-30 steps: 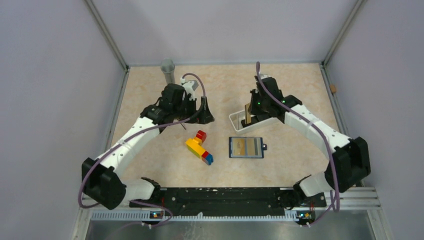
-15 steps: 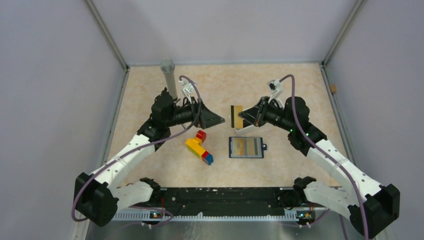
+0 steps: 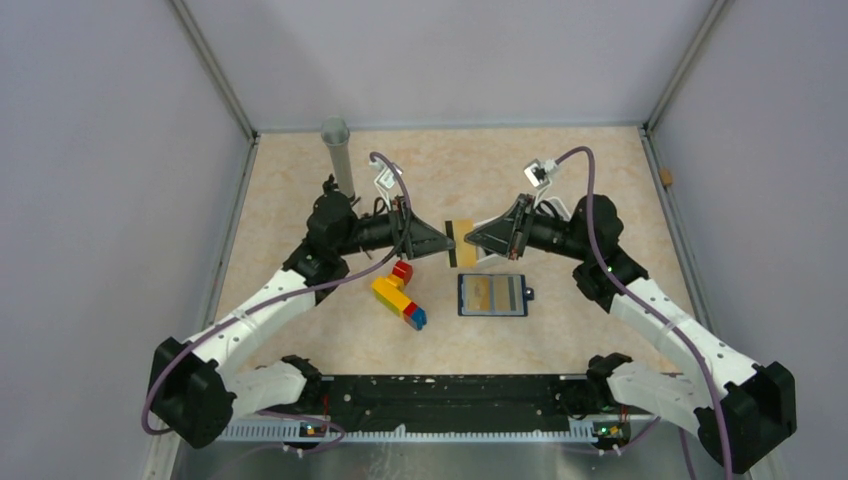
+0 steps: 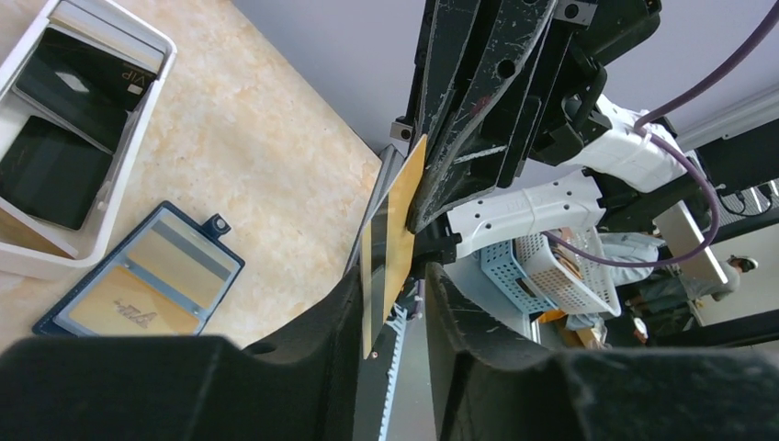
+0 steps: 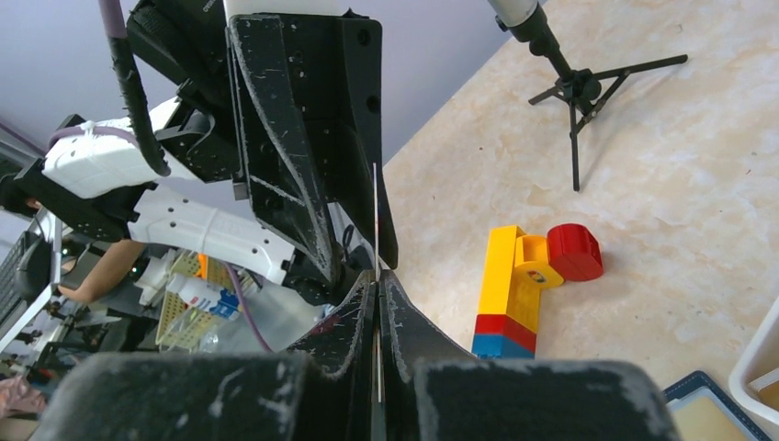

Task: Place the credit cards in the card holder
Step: Pick up the credit card from the storage box.

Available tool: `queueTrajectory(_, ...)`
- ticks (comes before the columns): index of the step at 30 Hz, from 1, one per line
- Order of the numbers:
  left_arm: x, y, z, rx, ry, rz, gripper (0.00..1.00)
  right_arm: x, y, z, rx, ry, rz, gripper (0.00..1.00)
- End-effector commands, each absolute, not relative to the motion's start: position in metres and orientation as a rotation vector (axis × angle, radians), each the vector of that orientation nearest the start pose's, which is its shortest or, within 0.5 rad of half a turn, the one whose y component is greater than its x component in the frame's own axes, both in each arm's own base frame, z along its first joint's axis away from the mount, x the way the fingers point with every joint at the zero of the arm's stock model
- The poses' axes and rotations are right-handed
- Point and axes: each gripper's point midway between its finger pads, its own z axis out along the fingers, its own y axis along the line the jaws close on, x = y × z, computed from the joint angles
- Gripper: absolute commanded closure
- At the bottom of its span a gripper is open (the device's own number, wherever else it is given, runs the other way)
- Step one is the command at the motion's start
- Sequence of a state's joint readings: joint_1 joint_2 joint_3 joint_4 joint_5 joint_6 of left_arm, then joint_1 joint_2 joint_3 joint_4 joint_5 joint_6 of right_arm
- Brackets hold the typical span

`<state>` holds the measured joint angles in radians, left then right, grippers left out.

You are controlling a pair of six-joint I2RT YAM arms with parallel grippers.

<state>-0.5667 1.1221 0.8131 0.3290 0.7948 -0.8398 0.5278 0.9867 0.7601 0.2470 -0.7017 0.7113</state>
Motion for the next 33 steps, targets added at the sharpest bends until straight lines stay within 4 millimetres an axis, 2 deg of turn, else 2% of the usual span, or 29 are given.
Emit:
queueTrajectory(1, 0.198, -0.311, 0.316, 0.52, 1.722, -1.698, 0.65, 0.201, 0.278, 0.327, -0.521, 1.624, 1.507, 1.0)
queueTrajectory(4, 0.197, -0.315, 0.314, 0.525, 1.73, -1.706, 0.62, 0.198, 0.278, 0.331, -0.527, 1.601, 1.526, 1.0)
queueTrajectory(7, 0.194, -0.317, 0.313, 0.534, 1.73, -1.719, 0.66, 0.198, 0.277, 0.331, -0.516, 1.598, 1.518, 1.0)
queueTrajectory(8, 0.193, -0.318, 0.314, 0.537, 1.725, -1.725, 0.69, 0.199, 0.277, 0.33, -0.513, 1.599, 1.517, 1.0)
queueTrajectory(10, 0.191, -0.319, 0.315, 0.538, 1.721, -1.738, 0.87, 0.2, 0.277, 0.327, -0.503, 1.609, 1.512, 1.0)
queueTrajectory(12, 0.19, -0.32, 0.314, 0.52, 1.716, -1.747, 1.0, 0.205, 0.275, 0.321, -0.482, 1.642, 1.482, 1.0)
queueTrajectory(14, 0.192, -0.319, 0.311, 0.491, 1.716, -1.746, 1.0, 0.216, 0.27, 0.31, -0.433, 1.699, 1.417, 1.0)
queueTrajectory(15, 0.193, -0.319, 0.307, 0.475, 1.727, -1.743, 1.0, 0.223, 0.265, 0.303, -0.391, 1.739, 1.377, 0.96)
queueTrajectory(18, 0.203, -0.32, 0.289, 0.384, 1.805, -1.696, 1.0, 0.244, 0.242, 0.276, -0.259, 1.874, 1.203, 0.59)
queueTrajectory(20, 0.208, -0.324, 0.27, 0.334, 1.903, -1.641, 1.0, 0.255, 0.218, 0.249, -0.141, 2.003, 1.022, 0.47)
queueTrajectory(21, 0.209, -0.329, 0.26, 0.324, 1.957, -1.612, 1.0, 0.263, 0.2, 0.232, -0.054, 2.07, 0.878, 0.44)
queueTrajectory(22, 0.207, -0.335, 0.249, 0.328, 2.006, -1.587, 1.0, 0.261, 0.183, 0.211, 0.001, 2.16, 0.759, 0.42)
queueTrajectory(26, 0.206, -0.354, 0.205, 0.289, 2.212, -1.519, 1.0, 0.249, 0.141, 0.155, 0.088, 2.361, 0.461, 0.41)
queueTrajectory(30, 0.2, -0.371, 0.166, 0.242, 2.351, -1.523, 1.0, 0.231, 0.125, 0.114, 0.122, 2.481, 0.35, 0.4)
queueTrajectory(33, 0.193, -0.38, 0.142, 0.229, 2.424, -1.516, 1.0, 0.228, 0.117, 0.094, 0.15, 2.514, 0.293, 0.38)
